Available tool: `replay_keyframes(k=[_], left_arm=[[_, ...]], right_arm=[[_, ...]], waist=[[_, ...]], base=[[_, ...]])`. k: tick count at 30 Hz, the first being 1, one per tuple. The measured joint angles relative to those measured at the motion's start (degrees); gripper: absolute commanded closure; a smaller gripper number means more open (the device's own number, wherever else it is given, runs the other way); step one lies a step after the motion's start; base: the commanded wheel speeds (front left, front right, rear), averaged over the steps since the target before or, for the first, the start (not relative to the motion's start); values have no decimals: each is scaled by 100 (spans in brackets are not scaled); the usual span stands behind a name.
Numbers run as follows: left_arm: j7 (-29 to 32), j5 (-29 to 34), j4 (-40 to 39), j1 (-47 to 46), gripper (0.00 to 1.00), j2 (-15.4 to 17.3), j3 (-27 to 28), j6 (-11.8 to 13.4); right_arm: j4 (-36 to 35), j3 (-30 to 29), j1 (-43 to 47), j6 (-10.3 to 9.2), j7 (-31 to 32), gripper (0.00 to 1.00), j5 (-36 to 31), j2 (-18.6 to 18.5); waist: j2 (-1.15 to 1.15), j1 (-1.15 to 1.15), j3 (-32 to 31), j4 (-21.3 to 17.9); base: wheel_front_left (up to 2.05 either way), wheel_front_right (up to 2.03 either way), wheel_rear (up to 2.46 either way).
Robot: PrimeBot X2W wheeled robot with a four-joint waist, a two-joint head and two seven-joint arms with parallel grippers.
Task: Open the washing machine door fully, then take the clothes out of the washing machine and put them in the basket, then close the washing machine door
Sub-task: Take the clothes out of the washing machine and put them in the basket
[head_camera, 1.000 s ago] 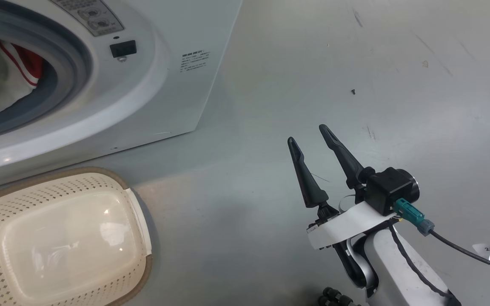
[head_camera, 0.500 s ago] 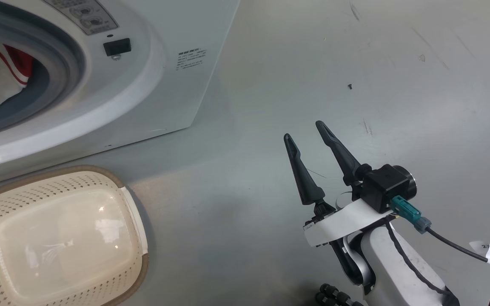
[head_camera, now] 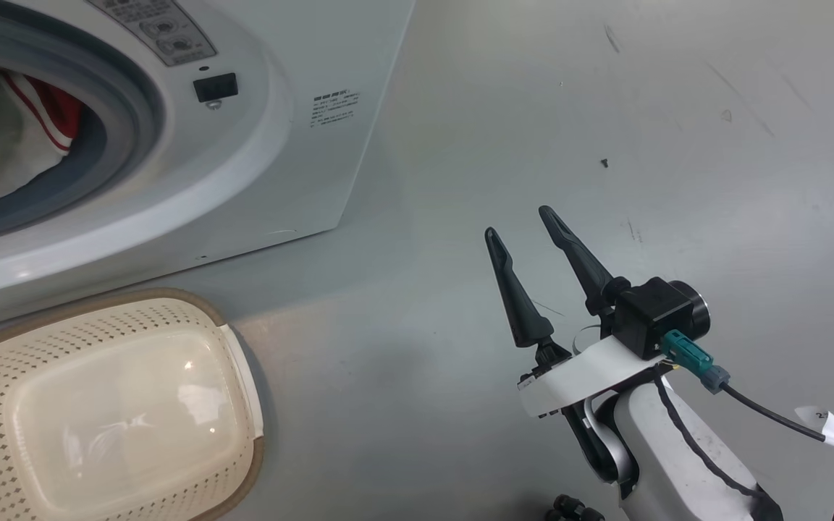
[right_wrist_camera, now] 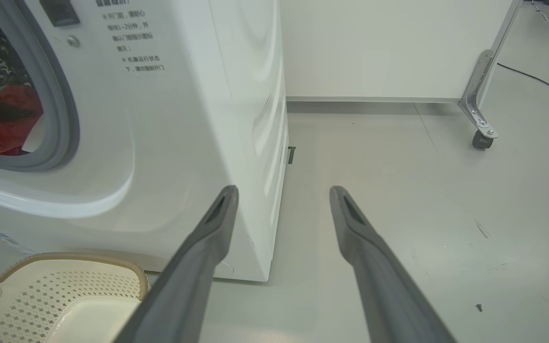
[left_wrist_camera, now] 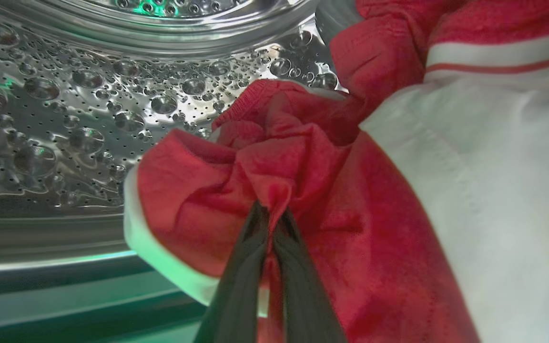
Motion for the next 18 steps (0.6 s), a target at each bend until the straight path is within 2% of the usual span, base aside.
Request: replay_keyframes(k=[10, 18], left_arm=[[-598, -203, 185, 2, 100, -304, 48, 31], [-1232, -361, 299, 153, 100, -689, 34, 21]], right_arm=[[56, -137, -4, 2, 0, 0, -75, -2], [155, -552, 2, 0, 0, 0, -266, -70]], waist=[[0, 0, -290, 127], [0, 0, -689, 334]], base=[[0, 0, 0], [0, 0, 0]])
